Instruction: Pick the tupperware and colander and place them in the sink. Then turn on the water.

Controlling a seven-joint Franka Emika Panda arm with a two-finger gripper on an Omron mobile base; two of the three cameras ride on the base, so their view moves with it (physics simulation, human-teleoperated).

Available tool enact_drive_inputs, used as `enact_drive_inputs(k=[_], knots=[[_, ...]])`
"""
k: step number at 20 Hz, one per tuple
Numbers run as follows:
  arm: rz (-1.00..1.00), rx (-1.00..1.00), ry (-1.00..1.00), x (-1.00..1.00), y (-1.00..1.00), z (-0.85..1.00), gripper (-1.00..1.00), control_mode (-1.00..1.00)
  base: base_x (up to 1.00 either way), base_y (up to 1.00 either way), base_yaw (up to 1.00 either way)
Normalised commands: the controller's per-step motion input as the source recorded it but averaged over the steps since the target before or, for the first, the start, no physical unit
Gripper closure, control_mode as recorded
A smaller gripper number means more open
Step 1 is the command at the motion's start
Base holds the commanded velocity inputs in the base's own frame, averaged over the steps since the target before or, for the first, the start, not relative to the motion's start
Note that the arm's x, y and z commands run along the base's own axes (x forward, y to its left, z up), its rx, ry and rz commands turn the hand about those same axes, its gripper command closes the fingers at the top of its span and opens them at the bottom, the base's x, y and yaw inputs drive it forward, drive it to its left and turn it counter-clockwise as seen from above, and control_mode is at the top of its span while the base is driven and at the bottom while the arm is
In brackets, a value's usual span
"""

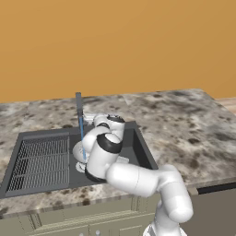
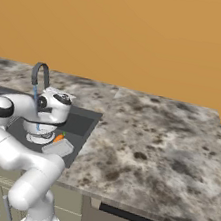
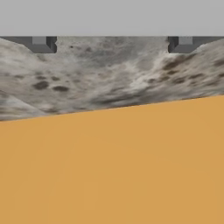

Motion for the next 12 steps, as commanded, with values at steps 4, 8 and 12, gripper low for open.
enact_drive_inputs(k=[4,8,12], knots=[[0.0,0.0,-0.06,0.0,-0.48,-0.15,-1.0,-1.0,0.0,0.0,0.0],[0.0,0.0,-0.05,0.0,-0.48,-0.14,-1.0,-1.0,0.0,0.0,0.0],[0.0,0.0,-0.05,0.0,-0.52,-0.11,-1.0,-1.0,0.0,0.0,0.0]])
